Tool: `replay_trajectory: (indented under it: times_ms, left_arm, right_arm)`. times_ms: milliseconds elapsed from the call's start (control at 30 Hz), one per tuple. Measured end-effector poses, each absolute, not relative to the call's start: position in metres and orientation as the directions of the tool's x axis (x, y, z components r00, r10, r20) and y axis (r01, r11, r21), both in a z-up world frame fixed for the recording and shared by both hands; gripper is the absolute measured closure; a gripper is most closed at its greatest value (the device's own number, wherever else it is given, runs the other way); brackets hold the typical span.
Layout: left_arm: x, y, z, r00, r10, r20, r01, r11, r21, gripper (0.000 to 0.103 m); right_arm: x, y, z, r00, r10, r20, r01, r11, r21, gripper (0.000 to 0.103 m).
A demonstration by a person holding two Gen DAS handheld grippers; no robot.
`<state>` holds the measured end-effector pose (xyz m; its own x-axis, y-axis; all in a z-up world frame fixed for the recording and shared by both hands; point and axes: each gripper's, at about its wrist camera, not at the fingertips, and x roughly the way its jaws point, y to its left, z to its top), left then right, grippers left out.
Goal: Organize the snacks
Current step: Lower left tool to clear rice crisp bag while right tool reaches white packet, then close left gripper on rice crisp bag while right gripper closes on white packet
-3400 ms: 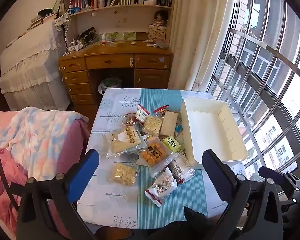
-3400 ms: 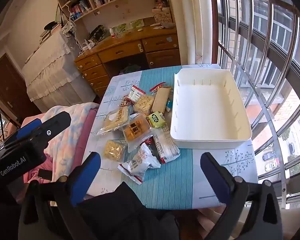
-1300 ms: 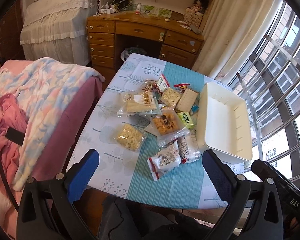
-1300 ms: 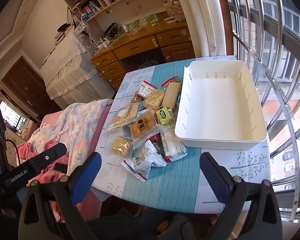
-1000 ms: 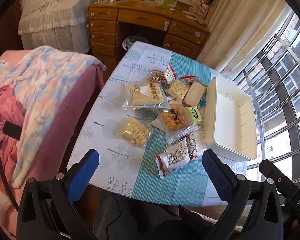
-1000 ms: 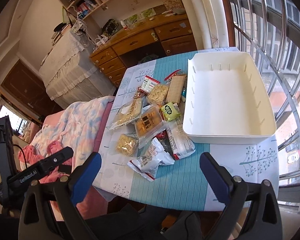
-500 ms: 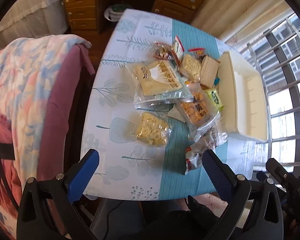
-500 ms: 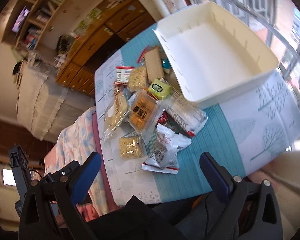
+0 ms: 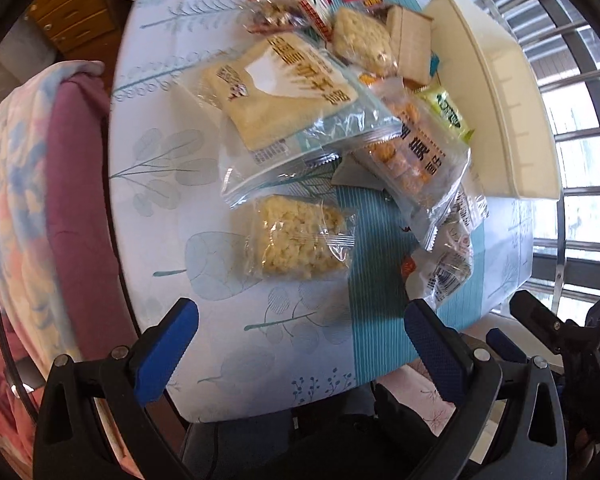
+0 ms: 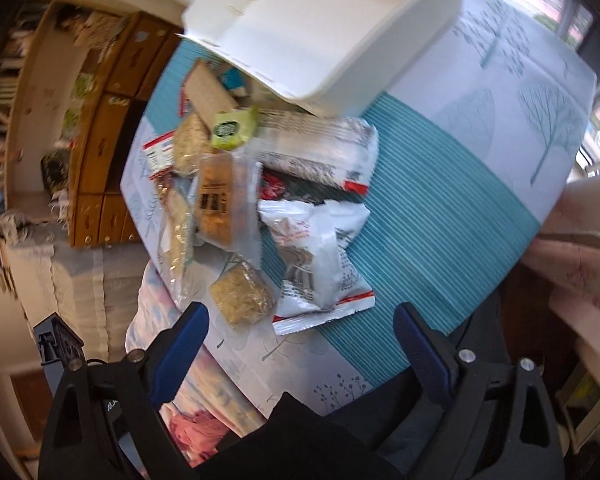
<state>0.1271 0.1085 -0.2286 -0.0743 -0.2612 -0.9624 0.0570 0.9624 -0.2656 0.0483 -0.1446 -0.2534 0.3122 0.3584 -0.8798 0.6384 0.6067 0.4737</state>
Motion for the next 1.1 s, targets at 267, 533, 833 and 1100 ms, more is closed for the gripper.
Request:
replay_trajectory:
  times_ms: [267, 533, 833, 1100]
  left_arm:
    - [0.143, 0.089, -0.281, -0.185, -0.228, -0.956, 0.064, 0.968, -0.243, 0.001]
    - [0.151, 0.072, -0.310, -0.227, -0.171, -0.959, 0.086, 0.977, -0.195, 0.001]
    - [0.160, 0.066, -0.323, -0.249, -0.143, -0.958, 0.100, 0.980, -0.172, 0.011]
    - [0.174, 0.073, -0.335, -0.265, -0.159, -0.951, 0.093, 0.978, -0.189, 0.016]
  right_arm:
    - [0.049, -0.142, -0.295, 0.273, 0.370, -0.888, 0.697, 0.561, 0.447, 0.014]
    - [0.057, -0.142, -0.321, 0.270, 0.394, -0.879, 0.704, 0.542, 0.459, 0.017]
    - [0.072, -0.132, -0.331, 0.288, 0.421, -0.860, 0.667, 0.556, 0.496, 0.017]
    - [0.076, -0.134, -0.339, 0.270, 0.399, -0.876, 0.686, 0.559, 0.466, 0.026]
